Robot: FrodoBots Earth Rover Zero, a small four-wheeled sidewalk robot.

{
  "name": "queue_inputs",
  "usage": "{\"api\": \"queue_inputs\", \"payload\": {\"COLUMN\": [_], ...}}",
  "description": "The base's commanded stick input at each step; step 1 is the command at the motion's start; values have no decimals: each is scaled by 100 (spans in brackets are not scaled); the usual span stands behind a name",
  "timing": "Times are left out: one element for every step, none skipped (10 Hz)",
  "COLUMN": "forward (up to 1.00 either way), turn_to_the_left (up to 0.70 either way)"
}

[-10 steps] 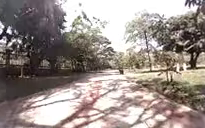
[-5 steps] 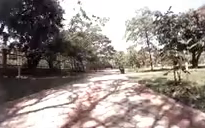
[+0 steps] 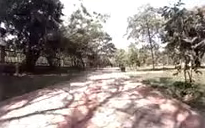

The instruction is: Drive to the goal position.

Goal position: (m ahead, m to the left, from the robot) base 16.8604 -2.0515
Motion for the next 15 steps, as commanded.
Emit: {"api": "queue_inputs", "payload": {"forward": [70, 70, 70, 70, 70, 70, 70, 70, 70, 70, 70, 70, 70, 70, 70], "turn_to_the_left": [0, 0, 0, 0, 0, 0, 0, 0, 0, 0, 0, 0, 0, 0, 0]}}
